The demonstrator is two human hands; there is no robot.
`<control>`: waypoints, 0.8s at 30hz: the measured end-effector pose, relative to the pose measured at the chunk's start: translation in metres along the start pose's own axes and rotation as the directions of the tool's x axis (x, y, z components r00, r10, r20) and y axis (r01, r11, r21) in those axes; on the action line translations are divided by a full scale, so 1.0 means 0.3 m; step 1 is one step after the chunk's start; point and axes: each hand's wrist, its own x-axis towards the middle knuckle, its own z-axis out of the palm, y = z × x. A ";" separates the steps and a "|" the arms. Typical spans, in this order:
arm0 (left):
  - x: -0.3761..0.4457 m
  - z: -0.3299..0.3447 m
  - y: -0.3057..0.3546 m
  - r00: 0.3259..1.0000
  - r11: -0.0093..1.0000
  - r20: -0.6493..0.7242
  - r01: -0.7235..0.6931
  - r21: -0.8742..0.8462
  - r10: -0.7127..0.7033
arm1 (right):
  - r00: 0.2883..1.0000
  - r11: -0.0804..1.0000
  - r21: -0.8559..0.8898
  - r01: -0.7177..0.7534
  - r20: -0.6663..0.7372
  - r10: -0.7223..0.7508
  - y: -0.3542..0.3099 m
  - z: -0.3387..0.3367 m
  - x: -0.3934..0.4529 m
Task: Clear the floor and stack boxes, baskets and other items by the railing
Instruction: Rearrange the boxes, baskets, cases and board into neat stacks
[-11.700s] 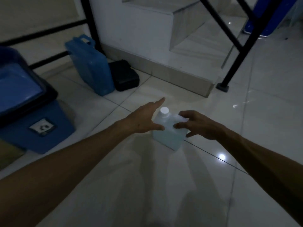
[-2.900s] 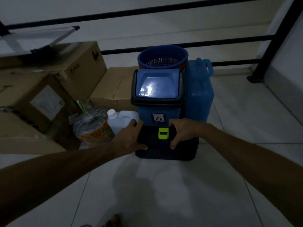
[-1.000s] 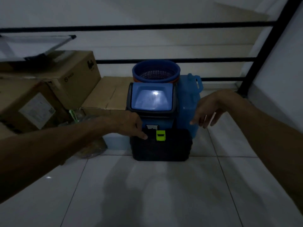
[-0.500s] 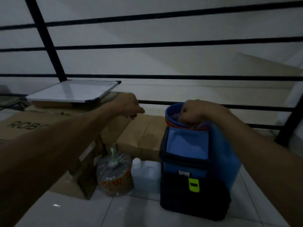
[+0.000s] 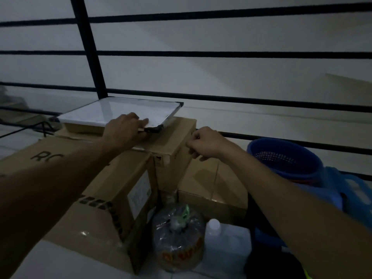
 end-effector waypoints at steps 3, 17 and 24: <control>0.004 0.038 -0.050 0.990 0.994 -0.078 -0.113 0.005 0.113 | 0.999 0.982 0.186 -0.032 -0.020 0.036 -0.013 0.075 0.040; -0.068 0.043 -0.087 0.913 0.810 -0.207 0.187 -0.556 -0.353 | 0.965 0.245 0.958 -0.152 0.090 0.247 -0.258 0.312 0.259; -0.050 -0.096 -0.065 0.747 -0.259 0.445 0.362 -0.895 -0.494 | 0.963 0.105 0.993 0.046 -0.072 0.261 -0.204 0.172 0.190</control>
